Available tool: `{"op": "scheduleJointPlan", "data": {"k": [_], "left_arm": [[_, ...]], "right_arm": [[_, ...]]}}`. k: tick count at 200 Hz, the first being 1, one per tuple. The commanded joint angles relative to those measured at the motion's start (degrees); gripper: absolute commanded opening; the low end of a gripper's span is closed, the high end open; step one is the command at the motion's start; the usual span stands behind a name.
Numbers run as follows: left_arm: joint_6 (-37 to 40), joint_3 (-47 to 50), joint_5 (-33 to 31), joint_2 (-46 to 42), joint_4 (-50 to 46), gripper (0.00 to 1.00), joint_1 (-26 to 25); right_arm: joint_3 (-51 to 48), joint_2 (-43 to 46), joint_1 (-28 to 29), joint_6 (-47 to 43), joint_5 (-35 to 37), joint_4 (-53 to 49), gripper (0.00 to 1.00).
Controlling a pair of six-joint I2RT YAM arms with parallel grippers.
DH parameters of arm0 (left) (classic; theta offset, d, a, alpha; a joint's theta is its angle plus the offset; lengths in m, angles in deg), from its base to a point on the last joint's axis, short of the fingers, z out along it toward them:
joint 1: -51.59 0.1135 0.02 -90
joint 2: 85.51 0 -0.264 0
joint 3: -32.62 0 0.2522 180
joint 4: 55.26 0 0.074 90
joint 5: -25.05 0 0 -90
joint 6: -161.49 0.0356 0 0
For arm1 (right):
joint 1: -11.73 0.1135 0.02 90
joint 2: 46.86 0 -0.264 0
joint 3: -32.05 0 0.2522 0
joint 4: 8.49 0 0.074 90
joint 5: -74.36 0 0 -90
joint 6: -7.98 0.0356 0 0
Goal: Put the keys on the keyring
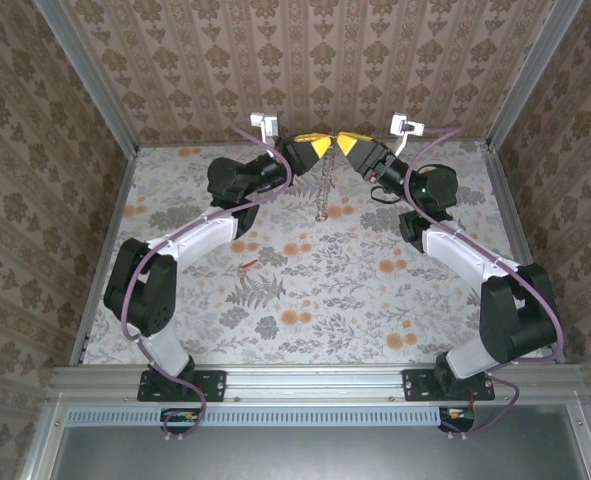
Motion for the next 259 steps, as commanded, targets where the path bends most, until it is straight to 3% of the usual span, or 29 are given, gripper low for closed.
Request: {"op": "scheduleJointPlan", "data": {"k": [1,192,259], "left_arm": [[-0.77,-2.28,0.39,0.49,3.27,0.0,0.03],[1.47,-1.31,0.9,2.08,2.87,0.0,0.47],[1.16,-2.45,2.12,2.29,2.92,0.0,0.38]], "right_arm": [[2.09,-0.31,0.67,0.34,-0.98,3.03,0.35],[1.08,3.76,1.42,-6.24,-2.34,-6.23,0.29],[2.56,2.17,1.48,-7.48,-2.9,-9.34,0.18]]}}
